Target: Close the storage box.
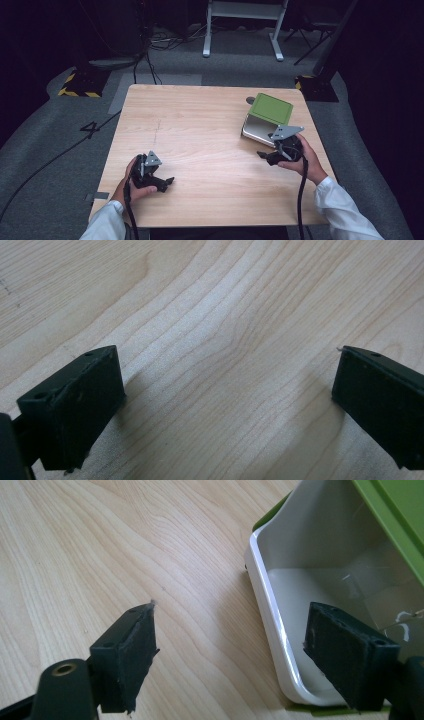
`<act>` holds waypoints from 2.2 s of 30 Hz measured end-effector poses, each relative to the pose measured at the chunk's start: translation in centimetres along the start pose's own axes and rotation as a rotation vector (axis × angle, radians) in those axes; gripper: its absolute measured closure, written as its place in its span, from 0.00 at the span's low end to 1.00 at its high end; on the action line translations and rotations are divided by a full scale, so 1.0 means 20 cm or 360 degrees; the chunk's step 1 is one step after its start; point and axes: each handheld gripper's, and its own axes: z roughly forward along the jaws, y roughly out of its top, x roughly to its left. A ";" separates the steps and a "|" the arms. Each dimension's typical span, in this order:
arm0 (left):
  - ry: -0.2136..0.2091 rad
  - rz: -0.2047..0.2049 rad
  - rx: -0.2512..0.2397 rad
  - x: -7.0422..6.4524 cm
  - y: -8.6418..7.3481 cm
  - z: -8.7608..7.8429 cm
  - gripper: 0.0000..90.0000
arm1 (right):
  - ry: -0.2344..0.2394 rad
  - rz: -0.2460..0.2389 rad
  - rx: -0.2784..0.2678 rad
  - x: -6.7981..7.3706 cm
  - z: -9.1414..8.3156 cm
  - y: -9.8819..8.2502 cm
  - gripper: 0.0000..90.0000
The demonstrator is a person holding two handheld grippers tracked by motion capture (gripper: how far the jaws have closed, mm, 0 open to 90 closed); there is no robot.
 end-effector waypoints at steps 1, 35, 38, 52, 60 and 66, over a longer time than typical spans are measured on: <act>0.0000 0.0000 0.0000 0.00 0.00 0.00 0.01 | -0.0005 0.0000 -0.0003 0.00 -0.01 -0.01 0.23; 0.0004 -0.0010 0.0000 0.00 0.00 0.00 0.01 | -0.0126 0.0116 0.0023 -0.06 -0.26 -0.51 0.23; 0.0006 -0.0013 0.0000 0.00 0.00 0.00 0.01 | -0.0136 0.0190 0.0039 -0.08 -0.26 -0.59 0.23; 0.0009 -0.0009 0.0006 -0.01 0.00 -0.01 0.01 | -0.0166 0.0463 0.0059 -0.13 -0.26 -0.91 0.22; 0.0008 -0.0006 0.0006 -0.01 0.00 -0.01 0.01 | -0.0177 0.0604 -0.0024 -0.15 -0.27 -0.99 0.18; 0.0010 -0.0008 0.0005 -0.01 0.00 -0.01 0.01 | -0.0186 0.0610 -0.0034 -0.14 -0.27 -0.99 0.18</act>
